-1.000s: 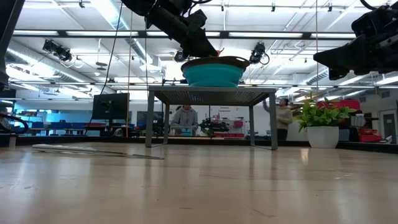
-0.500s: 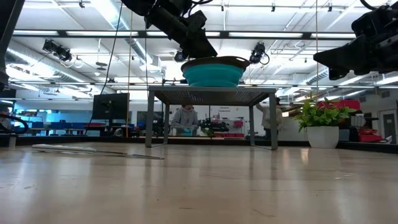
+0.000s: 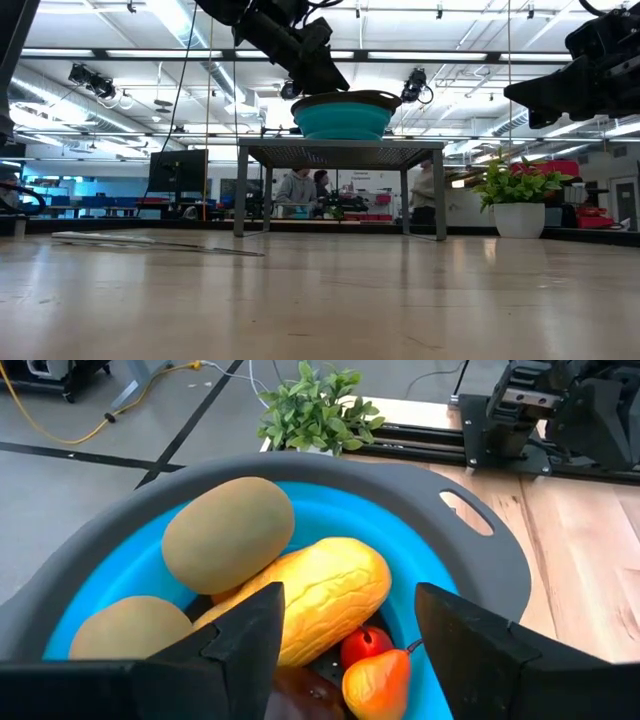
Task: Pick & Place Fruit
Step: Put the knife on the shelf
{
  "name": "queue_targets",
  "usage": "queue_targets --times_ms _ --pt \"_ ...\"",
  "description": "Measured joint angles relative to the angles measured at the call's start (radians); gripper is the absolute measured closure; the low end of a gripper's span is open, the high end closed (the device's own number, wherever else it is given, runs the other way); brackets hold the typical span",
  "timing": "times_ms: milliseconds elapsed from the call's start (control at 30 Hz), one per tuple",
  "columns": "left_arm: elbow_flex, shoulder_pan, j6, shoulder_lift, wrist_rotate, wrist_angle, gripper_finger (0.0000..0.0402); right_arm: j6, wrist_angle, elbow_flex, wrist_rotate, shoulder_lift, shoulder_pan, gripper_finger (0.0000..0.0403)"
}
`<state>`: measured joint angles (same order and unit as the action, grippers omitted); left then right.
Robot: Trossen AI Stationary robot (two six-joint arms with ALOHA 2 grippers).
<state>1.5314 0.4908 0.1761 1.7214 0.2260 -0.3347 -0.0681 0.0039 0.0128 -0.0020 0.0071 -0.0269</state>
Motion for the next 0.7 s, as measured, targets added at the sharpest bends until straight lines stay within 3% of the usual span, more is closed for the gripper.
queue_targets --times_ms 233,700 --pt "0.000 0.000 0.004 0.000 0.000 0.001 0.0187 0.000 0.000 0.000 0.000 0.000 0.000 0.0396" --pt "0.000 0.000 0.031 0.000 0.000 0.003 0.0280 0.000 0.000 0.000 0.000 0.000 0.000 0.0396"
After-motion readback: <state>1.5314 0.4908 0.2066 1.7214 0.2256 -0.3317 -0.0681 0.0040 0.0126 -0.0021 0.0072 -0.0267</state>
